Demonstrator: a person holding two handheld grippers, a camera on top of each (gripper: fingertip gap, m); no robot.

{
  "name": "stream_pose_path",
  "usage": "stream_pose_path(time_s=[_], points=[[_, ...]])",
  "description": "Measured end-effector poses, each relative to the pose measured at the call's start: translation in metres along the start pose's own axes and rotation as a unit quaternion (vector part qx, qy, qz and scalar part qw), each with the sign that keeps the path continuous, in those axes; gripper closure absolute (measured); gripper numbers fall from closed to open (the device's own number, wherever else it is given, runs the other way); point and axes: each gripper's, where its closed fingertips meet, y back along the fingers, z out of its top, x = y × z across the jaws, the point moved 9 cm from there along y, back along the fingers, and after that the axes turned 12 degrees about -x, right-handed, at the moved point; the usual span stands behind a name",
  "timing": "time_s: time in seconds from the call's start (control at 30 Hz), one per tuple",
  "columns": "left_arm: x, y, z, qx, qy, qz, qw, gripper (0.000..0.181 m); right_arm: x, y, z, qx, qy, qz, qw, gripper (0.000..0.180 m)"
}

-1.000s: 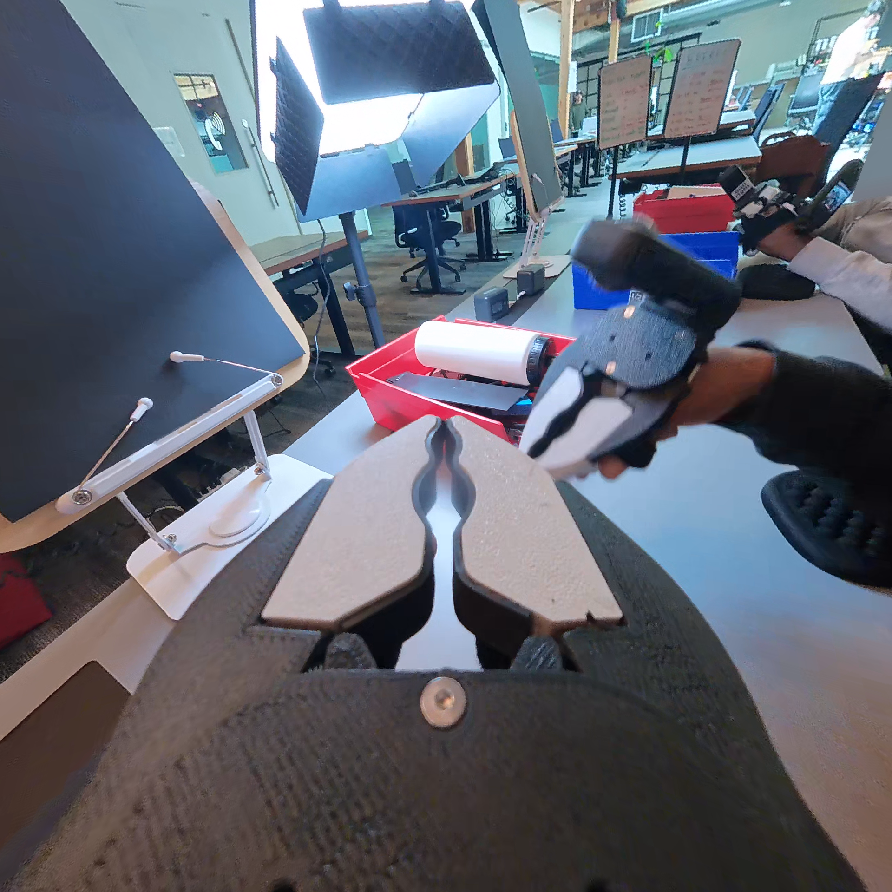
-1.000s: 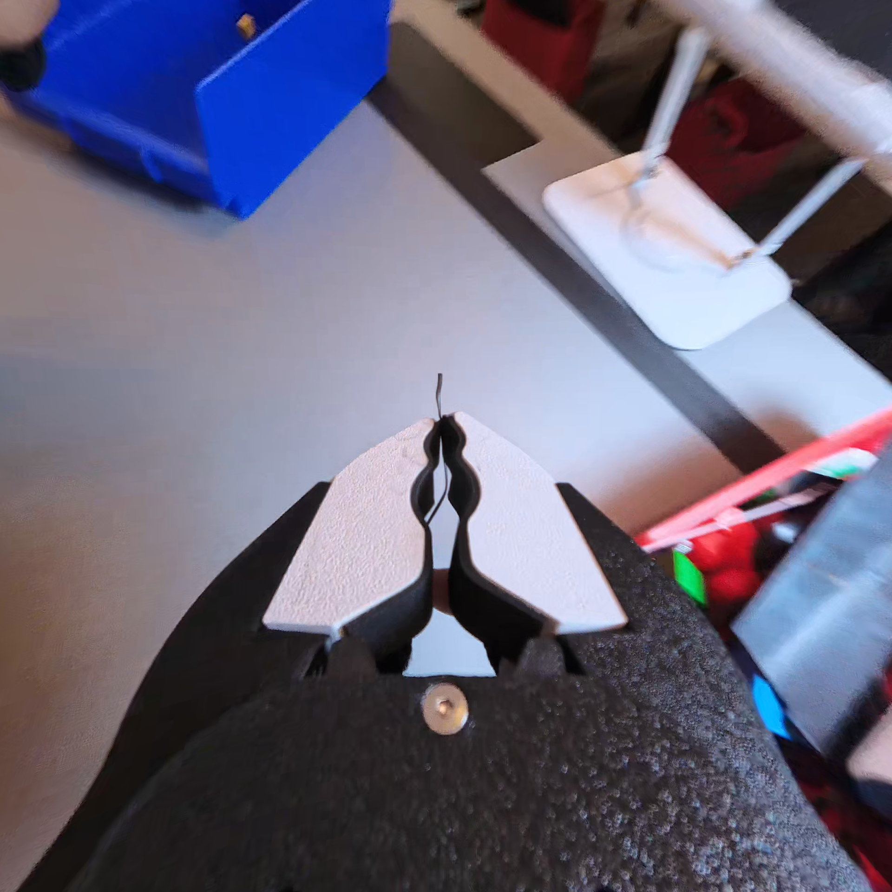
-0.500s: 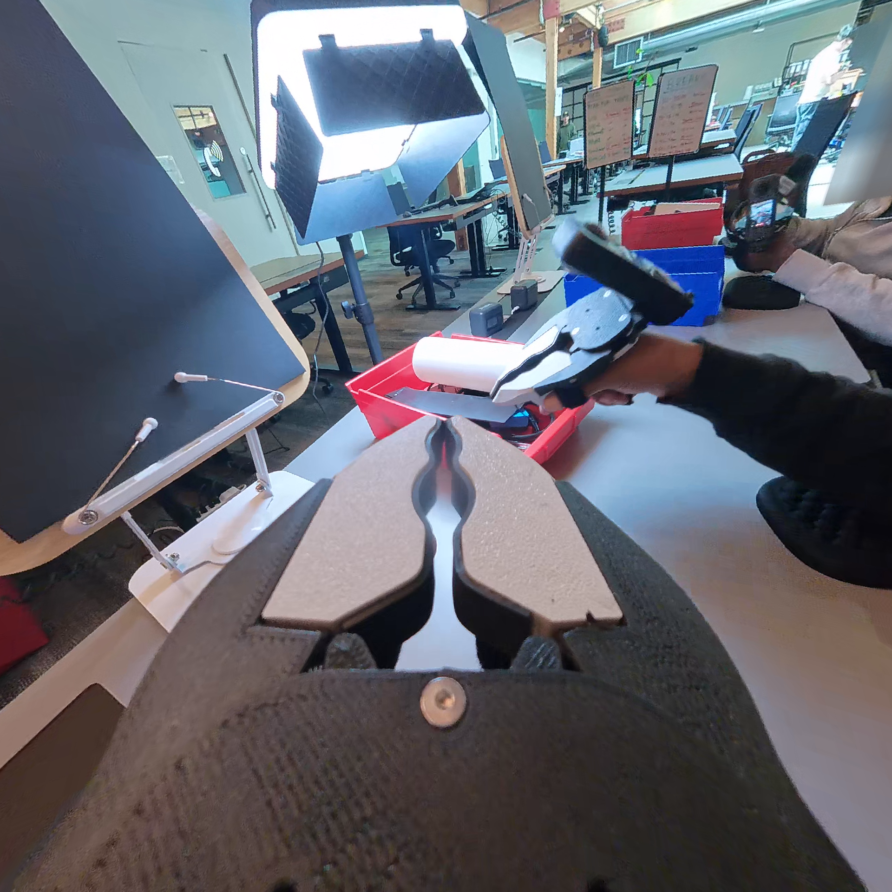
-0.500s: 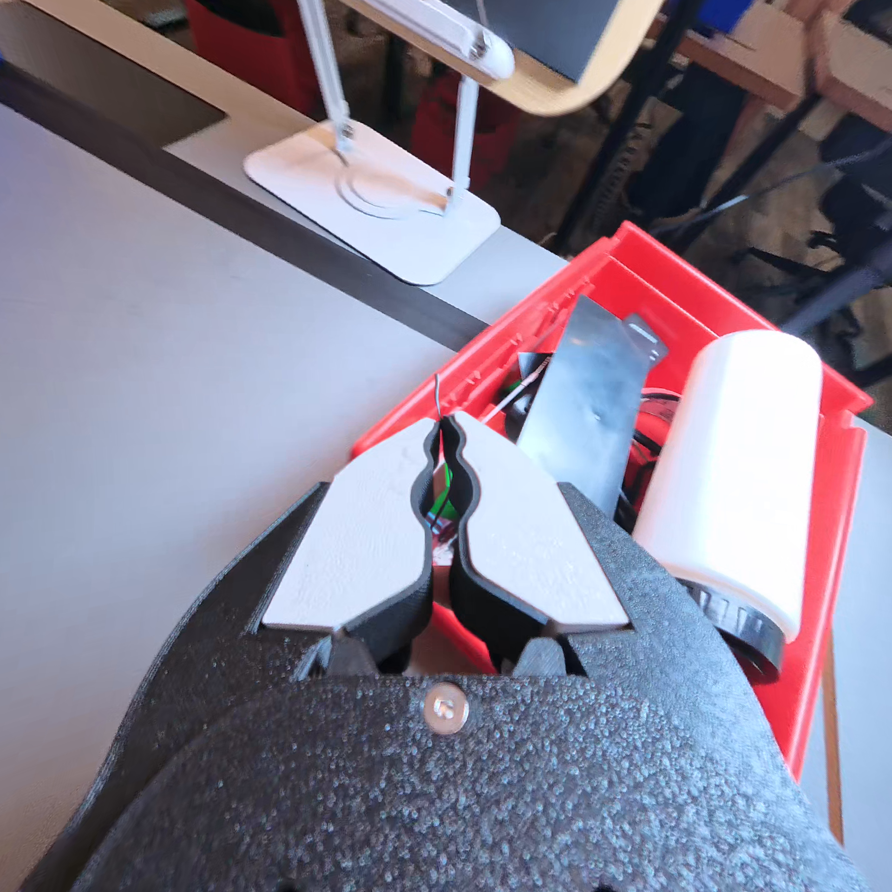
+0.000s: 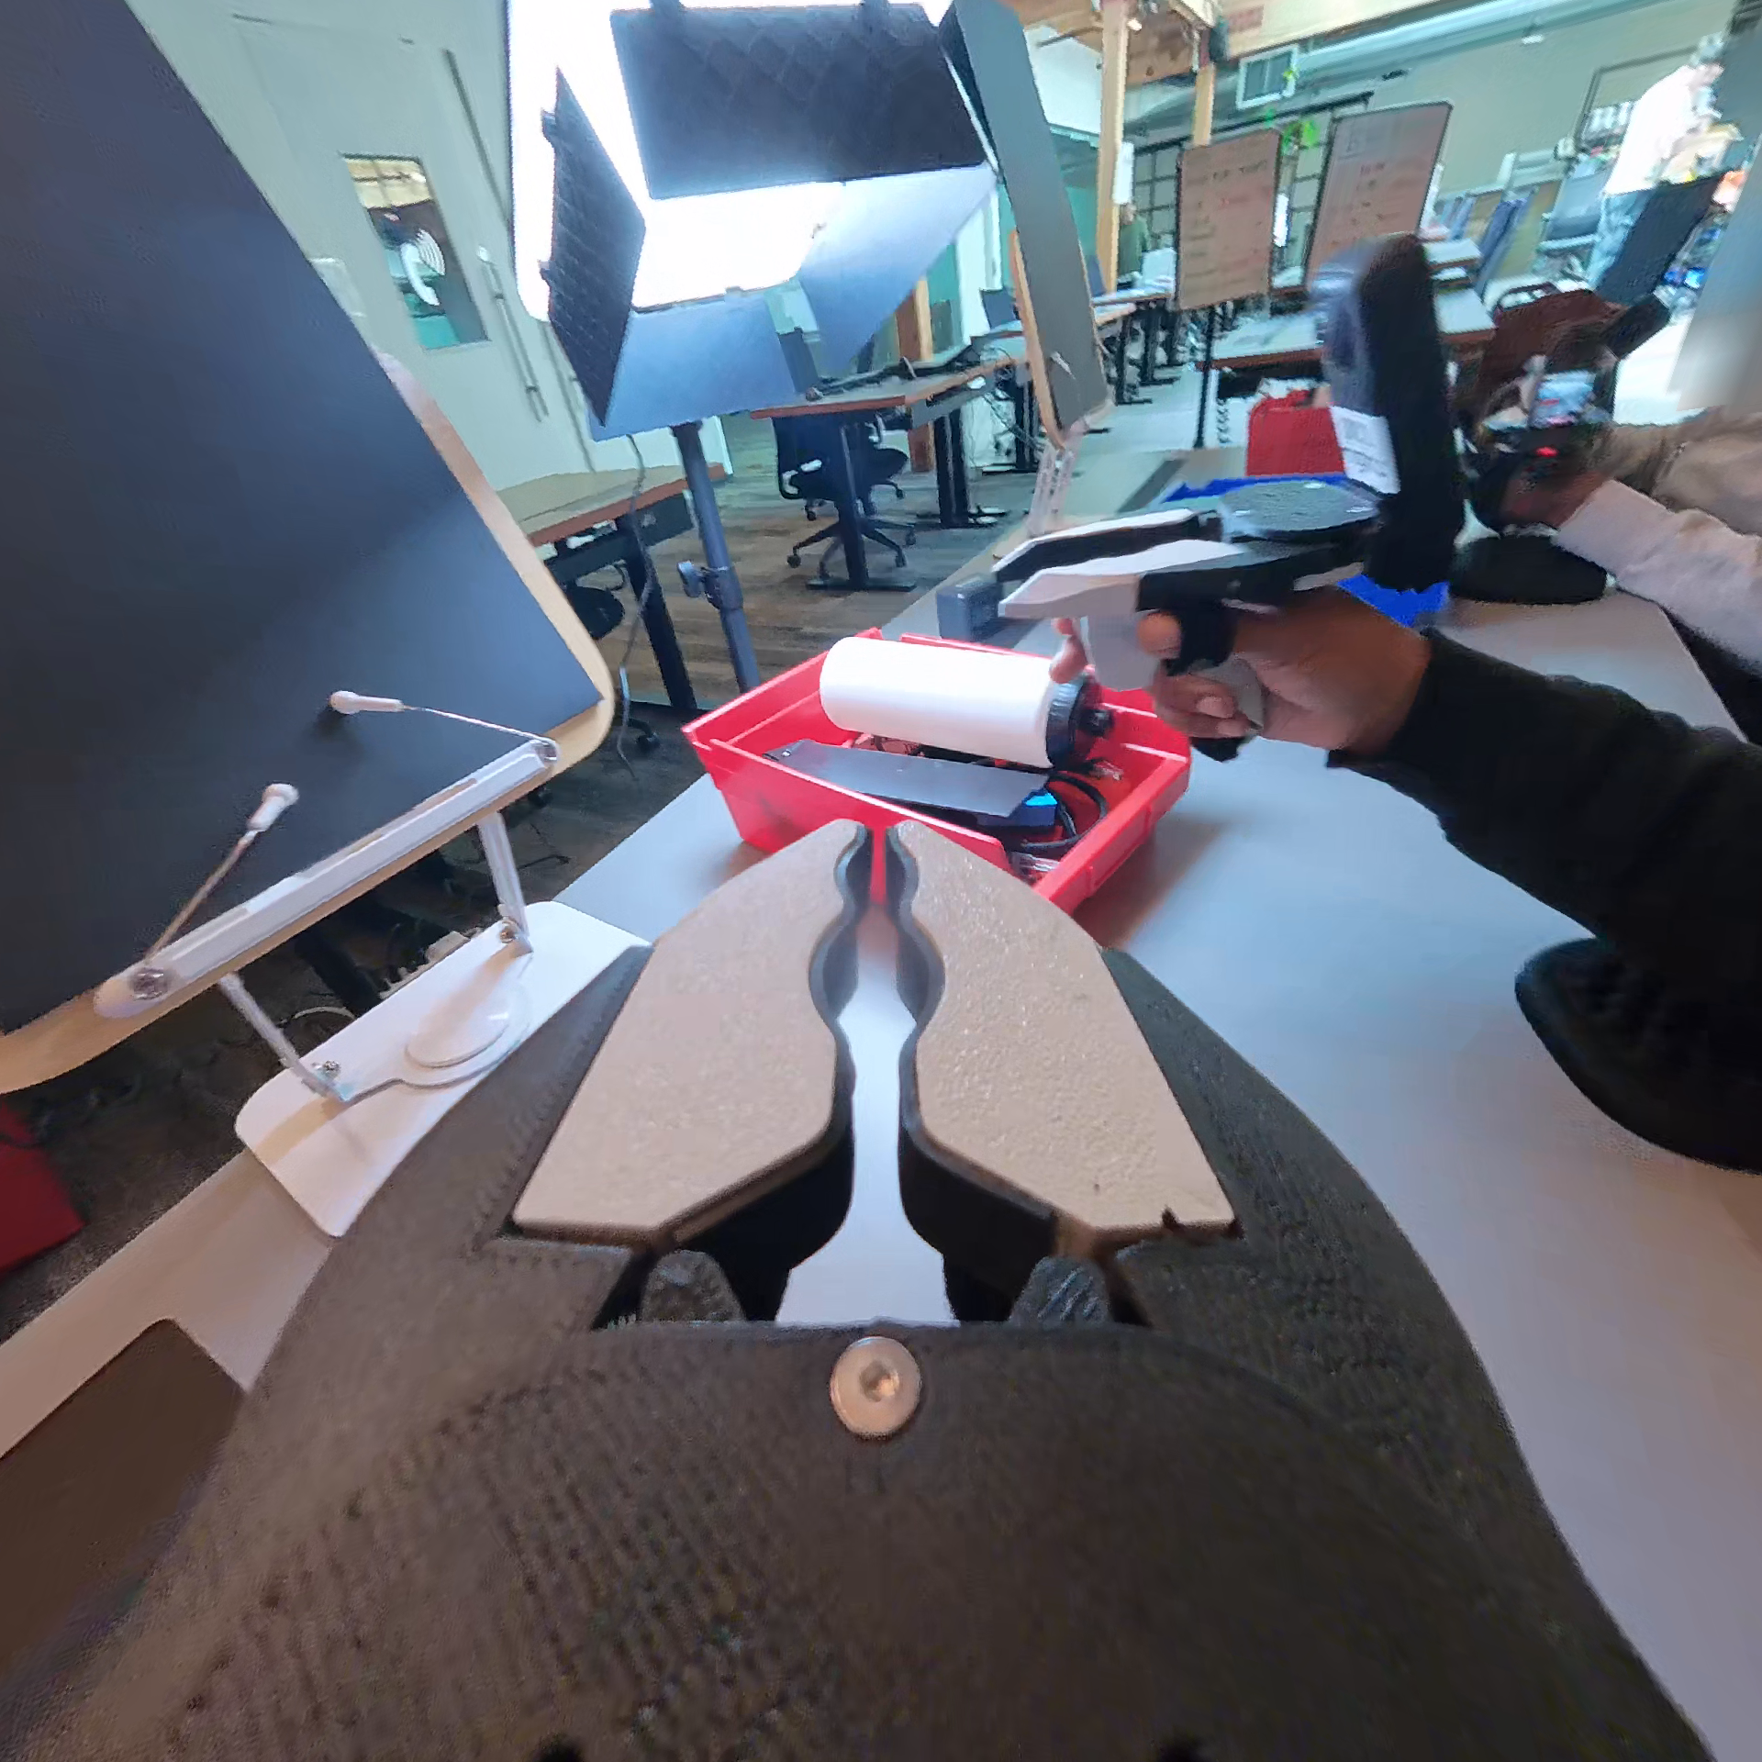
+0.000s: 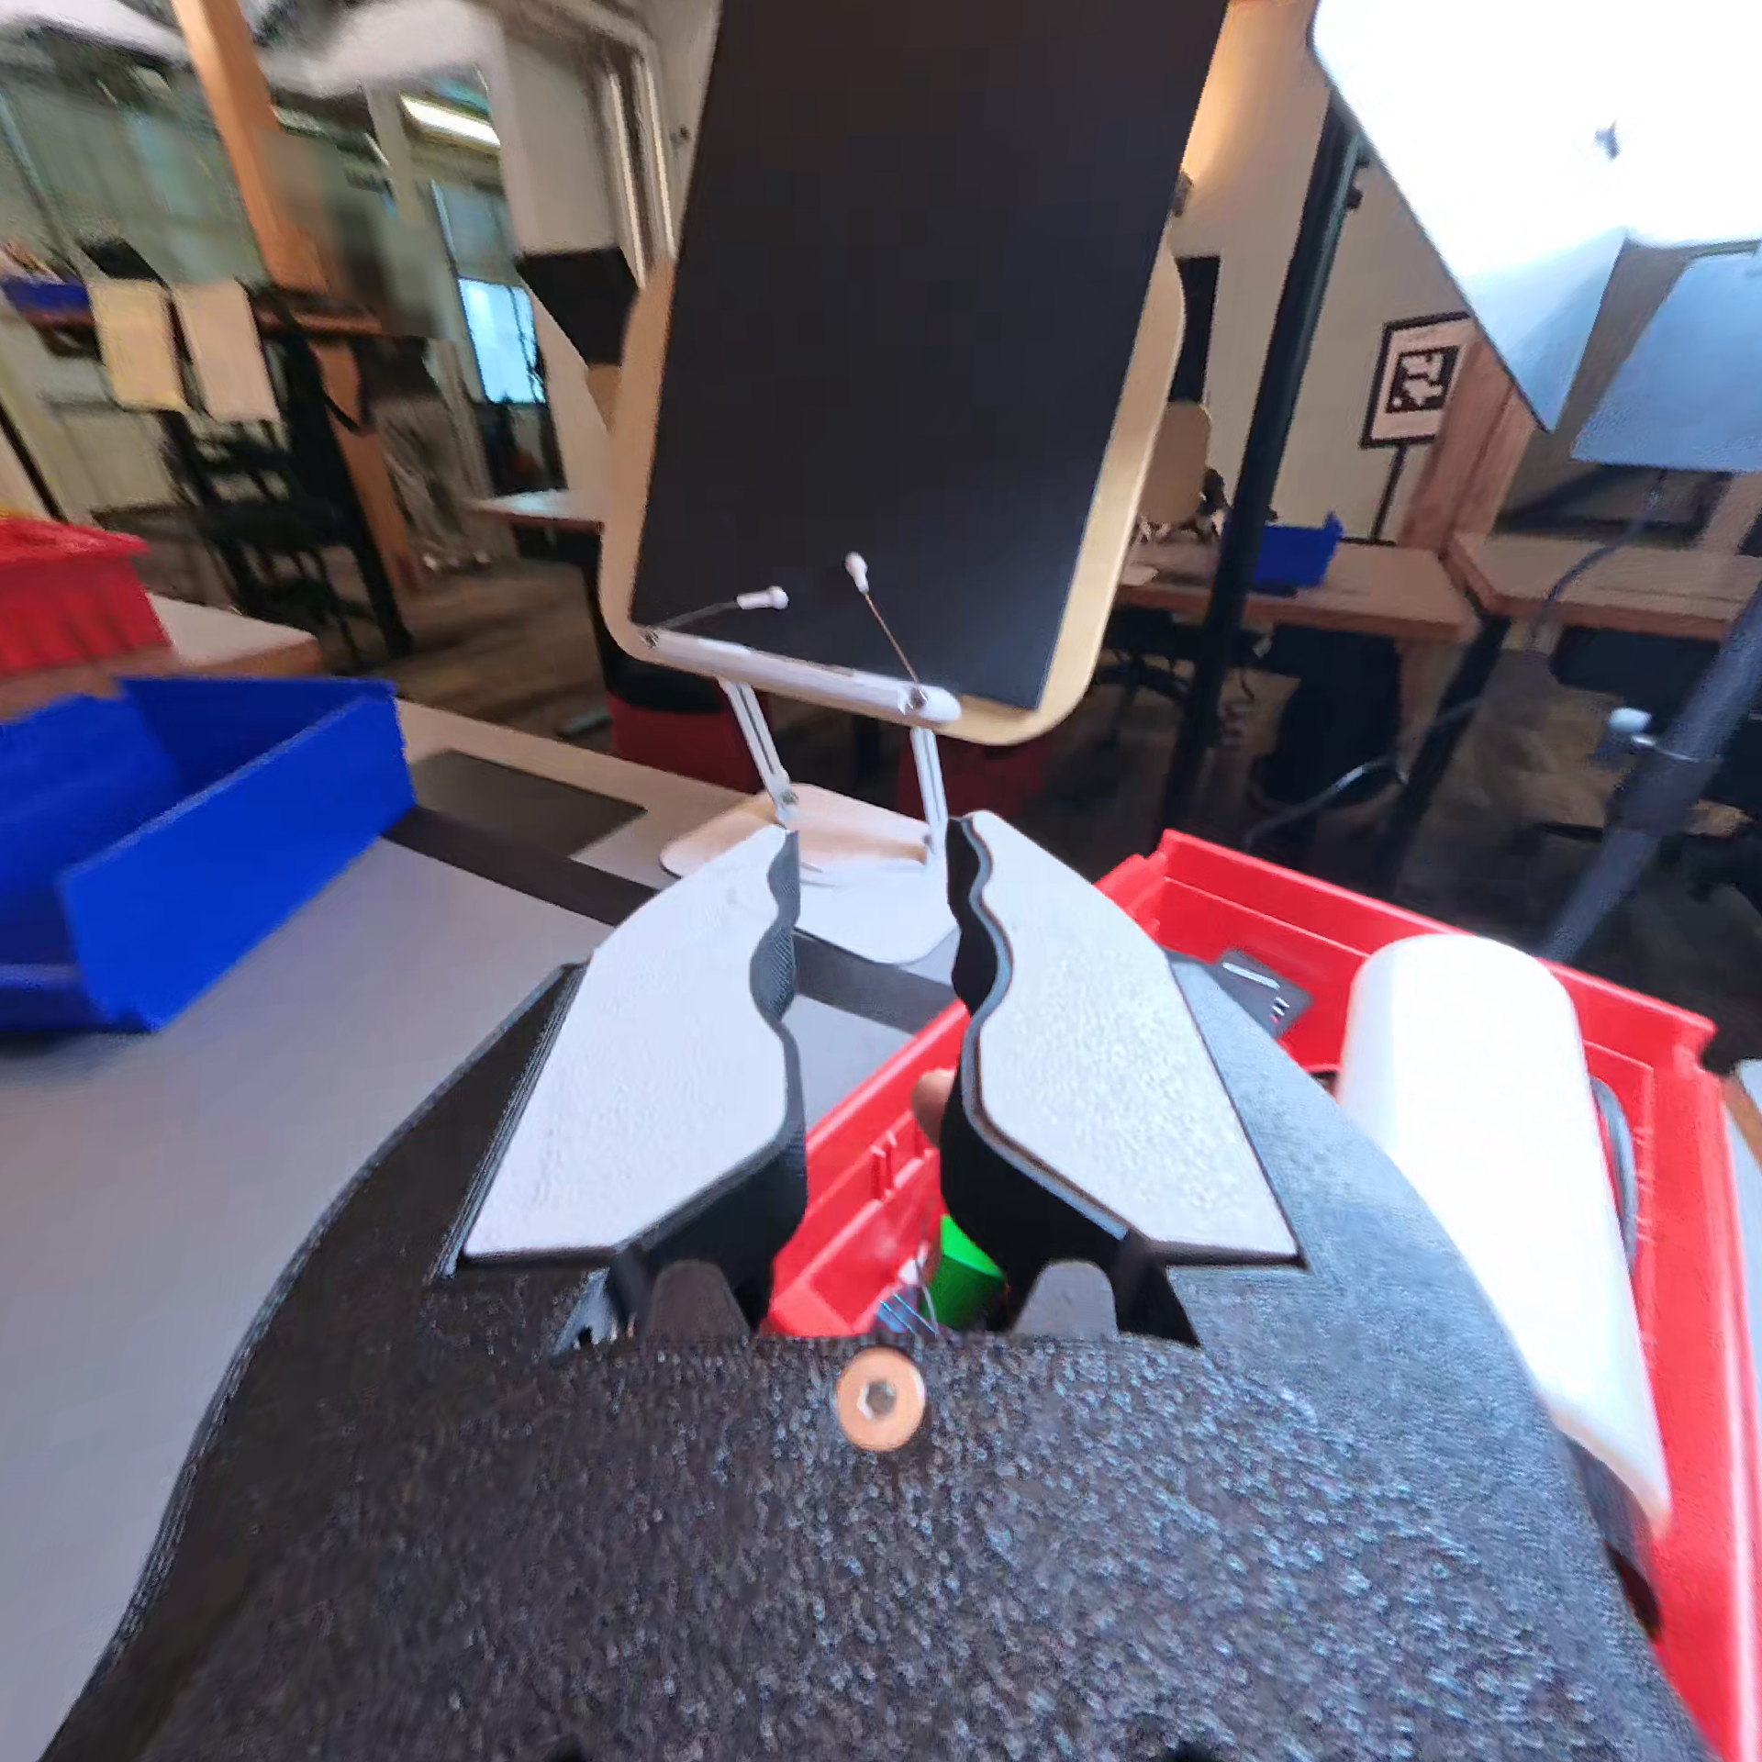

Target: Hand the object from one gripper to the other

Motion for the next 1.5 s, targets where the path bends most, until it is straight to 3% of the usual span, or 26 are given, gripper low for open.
stream_pose_path(time_s=[0.03, 0.2, 0.3, 0.43, 0.57, 0.67, 0.77, 1.13, 1.27, 1.33, 1.43, 1.5], points=[[0.003, 0.003, 0.002, -0.005, -0.002, 0.012, 1.0, 0.177, 0.003, 0.0, 0.005, -0.011, -0.009, 0.011, 1.0, 0.149], [0.043, 0.047, 0.022, 0.001, -0.025, 0.124, 0.992, 0.168, 0.013, 0.0, 0.016, -0.023, 0.008, 0.028, 0.999, 0.15], [0.089, 0.089, 0.027, 0.085, -0.039, 0.206, 0.974, 0.165, 0.014, -0.003, 0.013, -0.016, 0.007, 0.042, 0.999, 0.155], [0.17, 0.148, 0.006, 0.26, -0.01, 0.32, 0.911, 0.16, 0.014, -0.005, 0.009, -0.016, -0.009, 0.057, 0.998, 0.16], [0.23, 0.198, -0.05, 0.457, 0.026, 0.373, 0.807, 0.155, 0.017, -0.008, 0.005, -0.011, -0.022, 0.069, 0.997, 0.163], [0.254, 0.221, -0.094, 0.595, 0.012, 0.342, 0.727, 0.151, 0.021, -0.009, -0.001, 0.001, -0.014, 0.084, 0.996, 0.164], [0.267, 0.229, -0.127, 0.689, -0.005, 0.267, 0.673, 0.147, 0.019, -0.01, -0.008, 0.016, -0.001, 0.091, 0.996, 0.164], [0.307, 0.226, -0.176, 0.814, -0.044, 0.082, 0.574, 0.144, 0.002, -0.017, -0.038, 0.045, -0.044, 0.084, 0.994, 0.165], [0.309, 0.227, -0.187, 0.83, -0.007, 0.049, 0.556, 0.151, 0.003, -0.016, -0.042, 0.053, -0.036, 0.087, 0.994, 0.165], [0.308, 0.228, -0.19, 0.835, -0.009, 0.036, 0.548, 0.168, 0.003, -0.017, -0.044, 0.056, -0.034, 0.087, 0.994, 0.165], [0.308, 0.229, -0.188, 0.826, -0.002, 0.046, 0.562, 0.169, 0.003, -0.017, -0.046, 0.061, -0.036, 0.088, 0.994, 0.165], [0.304, 0.227, -0.185, 0.806, 0.002, 0.047, 0.59, 0.169, 0.003, -0.016, -0.045, 0.061, -0.035, 0.087, 0.994, 0.165]])
